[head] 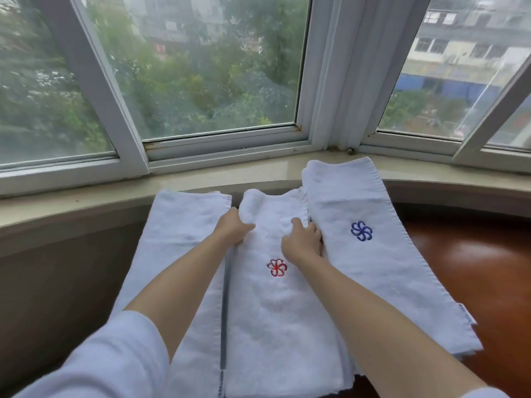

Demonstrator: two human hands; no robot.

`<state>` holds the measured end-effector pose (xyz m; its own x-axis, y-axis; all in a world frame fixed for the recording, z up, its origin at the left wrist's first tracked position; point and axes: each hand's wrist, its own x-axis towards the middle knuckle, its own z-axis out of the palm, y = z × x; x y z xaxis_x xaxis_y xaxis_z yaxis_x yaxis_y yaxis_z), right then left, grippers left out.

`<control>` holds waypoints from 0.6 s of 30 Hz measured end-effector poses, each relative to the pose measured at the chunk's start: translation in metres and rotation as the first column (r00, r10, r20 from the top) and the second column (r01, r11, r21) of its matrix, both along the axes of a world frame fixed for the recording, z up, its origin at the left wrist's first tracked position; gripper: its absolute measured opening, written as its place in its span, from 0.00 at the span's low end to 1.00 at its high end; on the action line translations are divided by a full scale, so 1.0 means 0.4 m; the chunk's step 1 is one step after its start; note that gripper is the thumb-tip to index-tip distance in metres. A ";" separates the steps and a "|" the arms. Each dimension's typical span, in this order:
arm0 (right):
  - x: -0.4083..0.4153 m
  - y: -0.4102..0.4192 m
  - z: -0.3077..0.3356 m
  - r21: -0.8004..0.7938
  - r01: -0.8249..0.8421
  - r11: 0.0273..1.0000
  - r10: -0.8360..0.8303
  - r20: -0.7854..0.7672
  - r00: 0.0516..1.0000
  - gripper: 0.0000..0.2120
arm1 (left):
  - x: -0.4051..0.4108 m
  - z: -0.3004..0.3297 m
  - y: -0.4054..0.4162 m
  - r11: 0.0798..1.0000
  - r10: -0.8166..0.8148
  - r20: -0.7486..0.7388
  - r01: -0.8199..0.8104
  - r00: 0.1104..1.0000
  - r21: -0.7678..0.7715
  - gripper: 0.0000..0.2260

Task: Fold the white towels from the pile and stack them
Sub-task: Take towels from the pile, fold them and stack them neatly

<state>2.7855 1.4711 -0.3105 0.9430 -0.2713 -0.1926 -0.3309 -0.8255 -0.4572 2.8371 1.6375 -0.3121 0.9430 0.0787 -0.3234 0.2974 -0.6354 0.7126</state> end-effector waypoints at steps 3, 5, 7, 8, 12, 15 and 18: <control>0.019 -0.006 -0.015 0.017 -0.037 0.999 0.036 0.047 0.998 0.25 | 0.020 -0.015 -0.005 0.997 0.067 0.069 -0.069 0.995 0.035 0.12; 0.026 -0.010 -0.017 0.000 -0.083 0.997 0.082 0.162 0.983 0.26 | 0.014 -0.023 -0.008 0.989 0.076 0.227 -0.103 0.971 0.109 0.14; 0.031 -0.009 -0.016 -0.021 -0.122 0.992 0.123 0.253 0.960 0.26 | -0.001 -0.029 -0.015 0.978 0.120 0.351 -0.171 0.929 0.119 0.09; 0.031 -0.009 -0.016 0.001 -0.135 0.991 0.131 0.246 0.960 0.26 | -0.010 -0.032 -0.016 0.974 0.147 0.345 -0.195 0.927 0.111 0.03; 0.005 -0.020 -0.021 0.085 -0.156 0.984 0.149 0.086 0.985 0.25 | -0.045 -0.034 -0.018 0.980 0.027 0.191 -0.064 0.981 0.188 0.32; -0.034 -0.025 -0.004 0.064 -0.202 0.977 0.194 0.124 0.973 0.23 | -0.093 -0.024 -0.035 0.926 -0.195 0.205 0.112 0.959 0.359 0.28; -0.093 -0.047 0.022 -0.061 -0.238 0.969 0.245 0.191 0.950 0.21 | -0.183 -0.030 -0.075 0.775 -0.403 0.132 0.261 0.906 0.576 0.21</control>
<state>2.7482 1.4524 -0.3015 0.9994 -0.0340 0.0078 -0.0266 -0.8871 -0.4607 2.7638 1.6075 -0.3239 0.9827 -0.1615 -0.0910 -0.1347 -0.9593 0.2482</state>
